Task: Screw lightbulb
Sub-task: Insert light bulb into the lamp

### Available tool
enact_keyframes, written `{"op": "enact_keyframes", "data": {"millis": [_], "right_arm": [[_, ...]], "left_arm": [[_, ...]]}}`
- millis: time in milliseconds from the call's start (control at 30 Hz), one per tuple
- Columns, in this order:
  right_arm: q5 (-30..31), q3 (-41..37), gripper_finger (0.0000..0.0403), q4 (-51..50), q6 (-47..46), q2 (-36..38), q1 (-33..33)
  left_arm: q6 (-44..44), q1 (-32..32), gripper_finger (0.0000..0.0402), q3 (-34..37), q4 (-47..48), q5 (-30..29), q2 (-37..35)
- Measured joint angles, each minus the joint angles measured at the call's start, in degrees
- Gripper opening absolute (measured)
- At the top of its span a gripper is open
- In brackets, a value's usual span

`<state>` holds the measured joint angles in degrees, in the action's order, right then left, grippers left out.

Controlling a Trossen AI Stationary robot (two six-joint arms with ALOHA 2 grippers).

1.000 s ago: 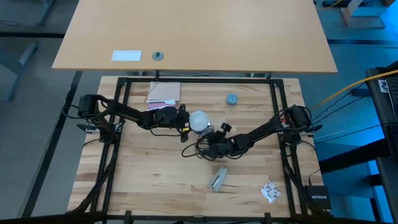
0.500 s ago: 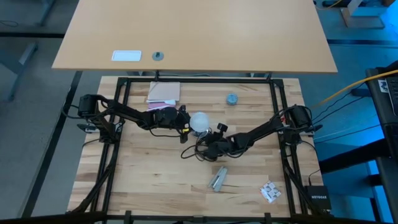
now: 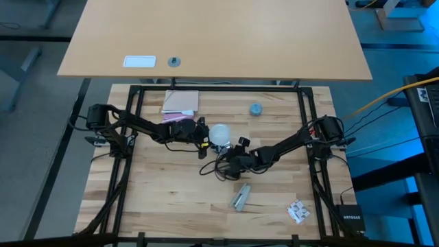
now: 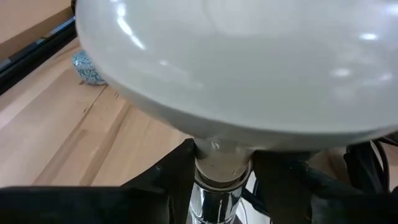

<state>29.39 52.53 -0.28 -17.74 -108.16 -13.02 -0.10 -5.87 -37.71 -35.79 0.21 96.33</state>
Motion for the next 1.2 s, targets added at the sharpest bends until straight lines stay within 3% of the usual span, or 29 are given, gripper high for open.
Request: {"op": "enact_keyframes", "data": {"millis": [367,767,967,1200], "right_arm": [[0.8,-0.02,0.0185,0.09,0.14,0.51,-0.04],[1.46,0.0,0.0185,1.86,4.57,7.65,-0.09],[-0.17,0.09,0.0185,11.88,5.21,4.7,-0.09],[2.09,0.07,0.0185,18.51,6.29,-1.92,-0.09]], "left_arm": [[0.03,-0.02,0.0153,0.0,-0.15,-0.15,0.0],[0.06,-0.09,0.0153,-0.07,0.35,-0.31,-0.02],[0.06,-0.09,0.0153,-0.09,0.44,-0.39,-0.03],[0.06,-0.09,0.0153,-0.11,0.56,-0.39,-0.07]]}}
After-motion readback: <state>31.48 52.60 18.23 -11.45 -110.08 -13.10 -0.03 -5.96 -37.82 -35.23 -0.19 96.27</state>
